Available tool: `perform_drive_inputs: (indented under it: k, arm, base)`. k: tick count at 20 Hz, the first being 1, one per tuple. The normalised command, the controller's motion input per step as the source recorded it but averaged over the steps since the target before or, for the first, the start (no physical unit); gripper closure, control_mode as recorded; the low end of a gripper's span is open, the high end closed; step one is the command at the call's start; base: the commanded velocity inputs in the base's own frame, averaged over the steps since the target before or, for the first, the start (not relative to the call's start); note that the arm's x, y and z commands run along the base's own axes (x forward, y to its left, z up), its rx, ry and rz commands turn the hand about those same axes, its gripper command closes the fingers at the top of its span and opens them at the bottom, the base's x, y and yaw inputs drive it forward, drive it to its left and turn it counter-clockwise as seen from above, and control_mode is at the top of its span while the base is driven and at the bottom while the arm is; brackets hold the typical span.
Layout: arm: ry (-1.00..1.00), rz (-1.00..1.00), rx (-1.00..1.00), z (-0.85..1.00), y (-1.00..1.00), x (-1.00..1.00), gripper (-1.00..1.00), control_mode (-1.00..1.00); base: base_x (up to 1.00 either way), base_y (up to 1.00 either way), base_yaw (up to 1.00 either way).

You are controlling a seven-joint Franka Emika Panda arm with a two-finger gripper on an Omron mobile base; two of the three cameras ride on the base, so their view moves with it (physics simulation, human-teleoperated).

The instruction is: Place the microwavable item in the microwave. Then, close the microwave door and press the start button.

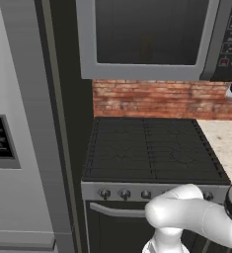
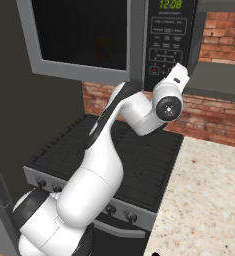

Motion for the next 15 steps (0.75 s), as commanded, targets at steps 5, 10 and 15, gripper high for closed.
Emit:
perform_drive_inputs:
  k: [5, 10, 15]
  arm:
    - [0.0, 0.0, 0.0, 0.01, -0.32, 0.43, -1.0, -1.0]
    - [0.0, 0.0, 0.0, -0.01, -0.25, 0.49, -1.0, -1.0]
    - [-0.07, 0.0, 0.0, 0.04, -0.01, 0.39, -1.0, -1.0]
  base:
    - [0.0, 0.0, 0.0]
    - [0.0, 0.0, 0.0]
    - [0.0, 0.0, 0.0]
